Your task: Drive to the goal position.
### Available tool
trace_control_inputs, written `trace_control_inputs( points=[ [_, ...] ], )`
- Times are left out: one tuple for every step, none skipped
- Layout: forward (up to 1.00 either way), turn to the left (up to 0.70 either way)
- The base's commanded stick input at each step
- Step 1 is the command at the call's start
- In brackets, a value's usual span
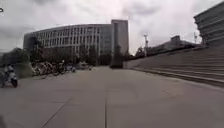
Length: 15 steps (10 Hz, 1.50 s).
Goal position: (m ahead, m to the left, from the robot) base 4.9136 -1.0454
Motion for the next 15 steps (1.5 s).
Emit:
trace_control_inputs(
  points=[
    [0.7,0.0],
    [0.7,0.0],
    [0.7,0.0],
    [0.7,0.0],
    [0.7,0.0],
    [0.7,0.0],
    [0.7,0.0],
    [0.7,0.0],
    [0.7,0.0],
    [0.7,0.0],
    [0.7,0.0],
    [0.7,0.0],
    [0.7,0.0],
    [0.7,0.0],
    [0.7,0.0]
  ],
)
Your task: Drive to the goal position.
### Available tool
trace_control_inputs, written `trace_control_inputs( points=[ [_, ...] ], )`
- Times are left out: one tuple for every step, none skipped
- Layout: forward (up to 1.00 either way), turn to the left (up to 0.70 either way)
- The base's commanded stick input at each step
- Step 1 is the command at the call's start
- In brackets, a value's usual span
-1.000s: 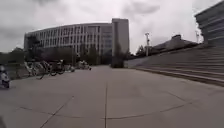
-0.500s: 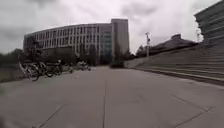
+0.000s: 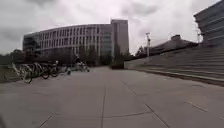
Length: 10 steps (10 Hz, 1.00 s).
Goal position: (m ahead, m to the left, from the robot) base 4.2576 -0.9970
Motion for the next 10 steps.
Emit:
trace_control_inputs(
  points=[
    [0.7,0.0],
    [0.7,0.08],
    [0.7,0.12],
    [0.7,0.14],
    [0.7,0.06],
    [0.7,0.0],
    [0.7,0.0],
    [0.7,0.0],
    [0.7,0.0],
    [0.7,0.0]
  ],
)
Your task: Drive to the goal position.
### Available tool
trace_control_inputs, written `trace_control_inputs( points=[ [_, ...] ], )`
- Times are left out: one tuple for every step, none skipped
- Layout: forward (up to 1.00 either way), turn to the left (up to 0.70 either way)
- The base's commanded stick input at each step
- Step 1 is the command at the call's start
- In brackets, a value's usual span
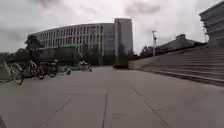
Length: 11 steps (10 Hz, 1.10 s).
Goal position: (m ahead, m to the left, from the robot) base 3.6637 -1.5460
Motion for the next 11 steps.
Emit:
trace_control_inputs(
  points=[
    [0.7,0.0],
    [0.7,0.0],
    [0.7,0.0],
    [0.7,0.0],
    [0.7,0.0],
    [0.7,0.0],
    [0.7,0.0],
    [0.7,0.0],
    [0.7,0.0],
    [0.7,0.0],
    [0.7,0.0]
  ],
)
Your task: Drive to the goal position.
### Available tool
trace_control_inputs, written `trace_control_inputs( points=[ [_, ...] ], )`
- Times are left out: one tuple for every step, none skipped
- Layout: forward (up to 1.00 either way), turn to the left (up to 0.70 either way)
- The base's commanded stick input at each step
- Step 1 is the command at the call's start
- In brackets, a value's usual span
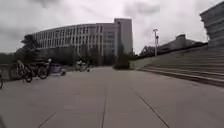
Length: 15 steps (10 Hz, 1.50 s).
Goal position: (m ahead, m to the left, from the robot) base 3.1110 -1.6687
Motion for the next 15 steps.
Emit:
trace_control_inputs(
  points=[
    [0.7,0.0],
    [0.7,0.0],
    [0.7,0.0],
    [0.7,0.0],
    [0.7,0.0],
    [0.7,0.0],
    [0.7,0.0],
    [0.7,0.0],
    [0.7,0.0],
    [0.7,0.0],
    [0.7,0.0],
    [0.7,0.0],
    [0.7,0.0],
    [0.7,0.0],
    [0.7,0.0]
  ],
)
